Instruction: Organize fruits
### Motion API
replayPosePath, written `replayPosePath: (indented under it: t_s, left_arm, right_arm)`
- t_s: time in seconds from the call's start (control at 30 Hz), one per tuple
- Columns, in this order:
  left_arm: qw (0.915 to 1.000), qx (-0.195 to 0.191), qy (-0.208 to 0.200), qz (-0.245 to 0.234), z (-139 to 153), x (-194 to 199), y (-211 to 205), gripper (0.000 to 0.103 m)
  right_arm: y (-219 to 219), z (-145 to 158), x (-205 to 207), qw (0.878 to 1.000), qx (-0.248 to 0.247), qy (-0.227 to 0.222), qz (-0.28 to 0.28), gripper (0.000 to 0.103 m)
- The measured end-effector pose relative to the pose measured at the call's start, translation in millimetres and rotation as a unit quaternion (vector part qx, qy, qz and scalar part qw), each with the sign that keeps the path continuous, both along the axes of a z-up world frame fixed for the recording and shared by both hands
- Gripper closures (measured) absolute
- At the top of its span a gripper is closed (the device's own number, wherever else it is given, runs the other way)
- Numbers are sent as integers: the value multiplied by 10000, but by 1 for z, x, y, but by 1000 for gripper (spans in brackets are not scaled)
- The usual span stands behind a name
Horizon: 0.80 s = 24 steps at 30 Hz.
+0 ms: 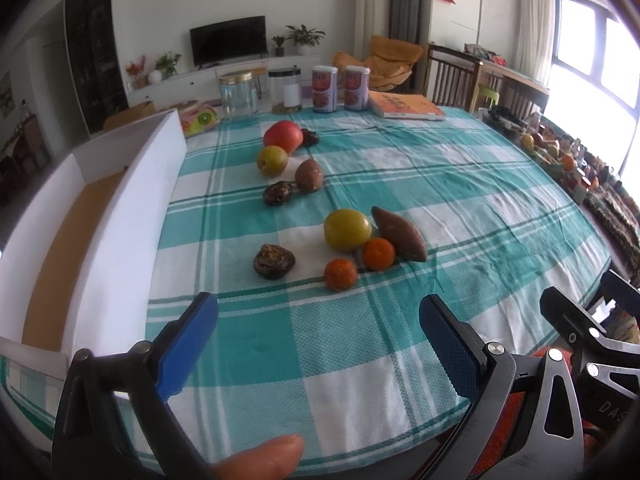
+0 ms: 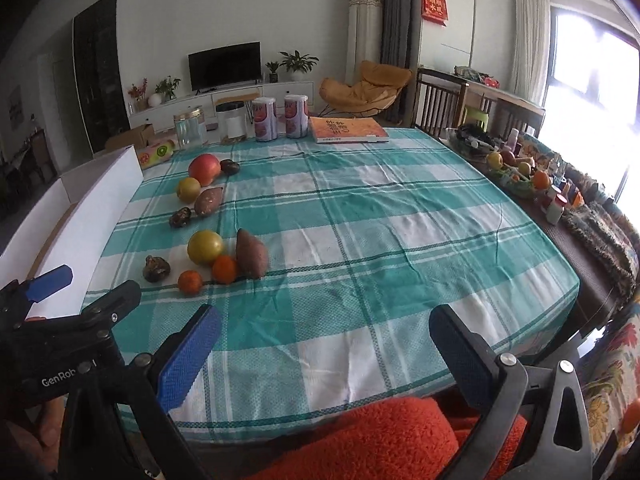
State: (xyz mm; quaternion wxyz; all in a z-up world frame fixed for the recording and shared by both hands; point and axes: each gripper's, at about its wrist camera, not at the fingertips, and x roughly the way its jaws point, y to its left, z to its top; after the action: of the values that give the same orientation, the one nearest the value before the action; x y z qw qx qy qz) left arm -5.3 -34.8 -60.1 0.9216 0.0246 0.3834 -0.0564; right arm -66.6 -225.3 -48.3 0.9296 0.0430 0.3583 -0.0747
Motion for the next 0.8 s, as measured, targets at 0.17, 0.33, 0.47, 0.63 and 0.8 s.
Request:
replayPosePath:
  t_s: [0.17,0.33,0.47,0.63,0.8]
  left_arm:
    - [9996,49,163,225,-29,11,18,2]
    - [9992,55,334,213,-53,18,20,2]
    - [9988,59,455,180,-65,20,19,2]
    - [9978,59,638,153,-79,26,20,2]
    - [9962,53,855,180,-95,31,25,2]
  right_arm:
    - [7,-19,3,9994,97,-292,-149,0]
    - [9,-22,1,9987,119,-483,-115,0]
    - [11,-24,-2,9985,64,-543,-86,0]
    - [3,-30,3,9988,266,-407,-101,0]
    - [-7,-34,3,9980,512,-343,-170,0]
